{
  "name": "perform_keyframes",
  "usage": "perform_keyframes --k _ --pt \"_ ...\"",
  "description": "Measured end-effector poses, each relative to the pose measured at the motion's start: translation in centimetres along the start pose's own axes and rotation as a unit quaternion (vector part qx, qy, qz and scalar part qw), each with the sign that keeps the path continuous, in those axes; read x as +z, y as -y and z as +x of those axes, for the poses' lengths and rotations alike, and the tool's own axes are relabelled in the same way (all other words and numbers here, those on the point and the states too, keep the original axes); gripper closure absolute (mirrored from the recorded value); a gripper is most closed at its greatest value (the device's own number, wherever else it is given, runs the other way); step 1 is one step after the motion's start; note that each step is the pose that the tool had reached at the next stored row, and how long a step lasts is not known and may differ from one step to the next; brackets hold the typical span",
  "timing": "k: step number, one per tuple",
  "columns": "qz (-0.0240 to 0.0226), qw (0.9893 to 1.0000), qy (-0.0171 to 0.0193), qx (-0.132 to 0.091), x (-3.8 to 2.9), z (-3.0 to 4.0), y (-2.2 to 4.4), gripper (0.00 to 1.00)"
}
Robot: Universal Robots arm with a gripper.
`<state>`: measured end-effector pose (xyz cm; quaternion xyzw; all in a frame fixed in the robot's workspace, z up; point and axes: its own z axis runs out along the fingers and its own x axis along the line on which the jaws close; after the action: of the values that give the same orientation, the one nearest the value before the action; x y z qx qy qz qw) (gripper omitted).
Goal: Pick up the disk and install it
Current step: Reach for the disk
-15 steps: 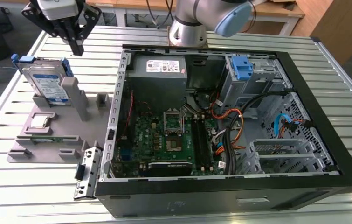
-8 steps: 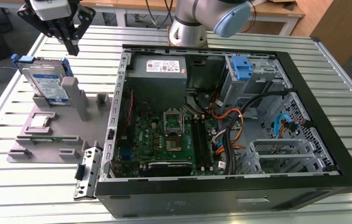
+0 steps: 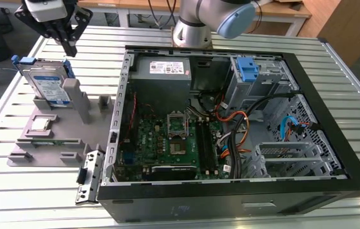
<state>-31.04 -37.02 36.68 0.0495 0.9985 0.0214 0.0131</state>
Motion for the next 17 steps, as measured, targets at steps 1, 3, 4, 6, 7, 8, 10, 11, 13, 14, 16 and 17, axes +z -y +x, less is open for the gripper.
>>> perform_keyframes --k 1,3,4,6,7,8,10,11,13,14,16,17 --pt "0.0 1.0 0.0 0.0 0.09 0.18 -0.08 0.9" --pt "0.0002 1.0 0.0001 0.001 0.26 0.51 -0.24 0.9" --pt "0.0003 1.0 0.0001 0.001 0.34 0.68 -0.33 0.9" --pt "0.0005 1.0 0.0001 0.001 0.51 1.03 -0.51 0.9" --pt "0.0006 1.0 0.0001 0.001 0.59 1.2 -0.61 0.9" --pt "0.0006 1.0 0.0001 0.002 0.67 1.36 -0.72 0.9" --pt "0.0006 1.0 0.0001 0.002 0.83 1.7 -0.94 0.9" --pt "0.0006 1.0 0.0002 0.002 0.9 1.87 -1.04 0.9" --pt "0.0007 1.0 0.0001 0.002 1.0 2.23 -1.21 0.9" --pt "0.0007 1.0 0.0001 0.003 1.06 2.41 -1.27 0.9" --pt "0.0007 1.0 0.0002 0.003 1.15 2.77 -1.34 0.9" --pt "0.0007 1.0 0.0002 0.003 1.18 2.94 -1.35 0.9"
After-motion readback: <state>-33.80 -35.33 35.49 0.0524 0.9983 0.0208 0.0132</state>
